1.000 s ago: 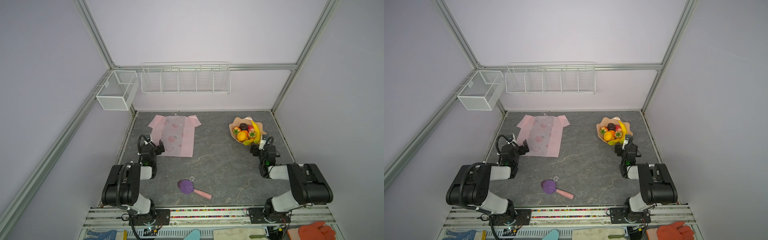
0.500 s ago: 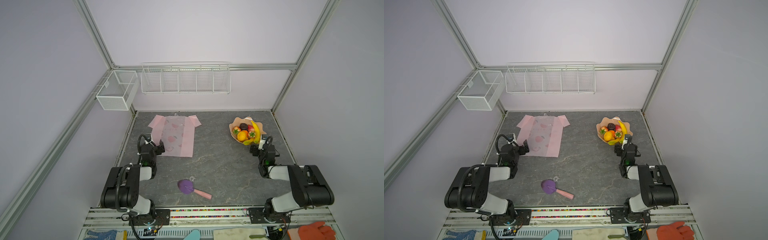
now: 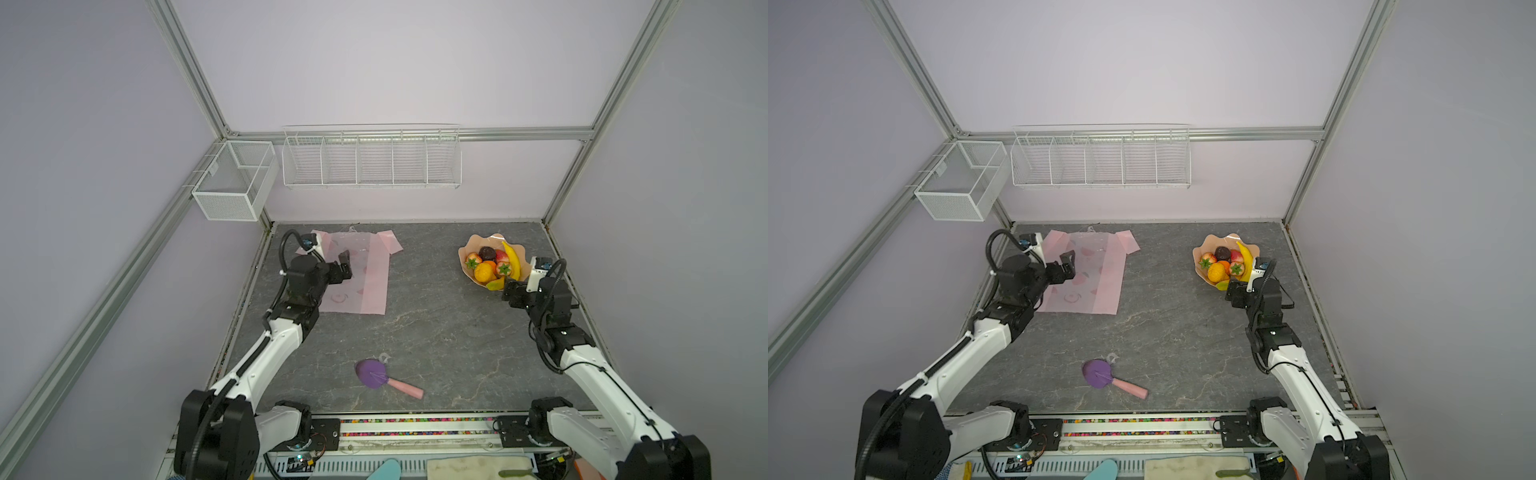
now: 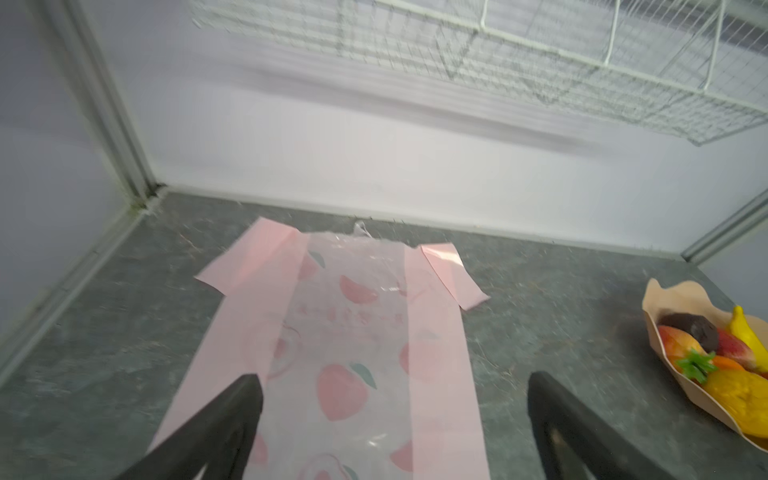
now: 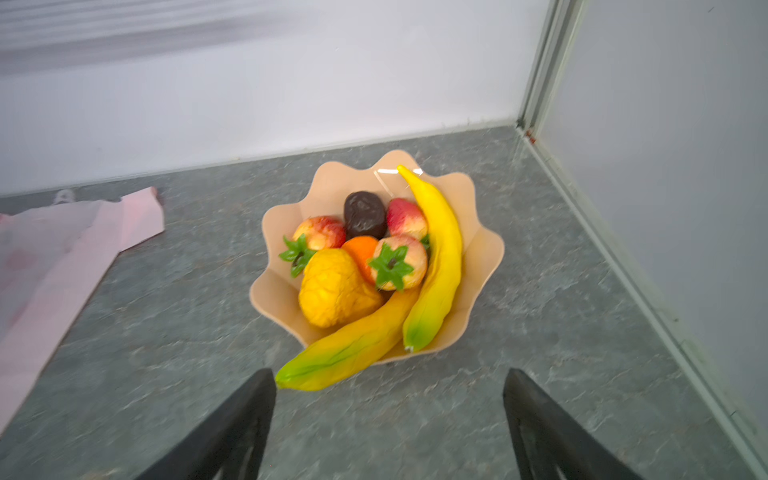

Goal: Place the fruits into the plastic bag

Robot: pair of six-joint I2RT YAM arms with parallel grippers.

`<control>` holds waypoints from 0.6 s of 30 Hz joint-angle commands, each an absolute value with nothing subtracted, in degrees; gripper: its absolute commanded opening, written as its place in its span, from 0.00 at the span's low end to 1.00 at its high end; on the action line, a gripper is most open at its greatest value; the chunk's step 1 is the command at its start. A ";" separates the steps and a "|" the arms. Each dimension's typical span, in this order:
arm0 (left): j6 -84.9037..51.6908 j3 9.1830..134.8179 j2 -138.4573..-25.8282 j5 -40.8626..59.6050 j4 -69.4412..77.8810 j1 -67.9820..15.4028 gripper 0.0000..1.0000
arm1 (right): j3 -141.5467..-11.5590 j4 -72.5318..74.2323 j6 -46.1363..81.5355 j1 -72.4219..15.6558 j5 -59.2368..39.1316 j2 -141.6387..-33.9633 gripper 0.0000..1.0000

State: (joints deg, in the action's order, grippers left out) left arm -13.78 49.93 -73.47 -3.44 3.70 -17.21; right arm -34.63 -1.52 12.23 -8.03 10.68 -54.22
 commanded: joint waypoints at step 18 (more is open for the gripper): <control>-26.05 101.29 -126.49 -8.08 -45.26 -26.84 0.66 | -57.88 -25.01 28.44 -23.75 -3.72 -68.96 0.89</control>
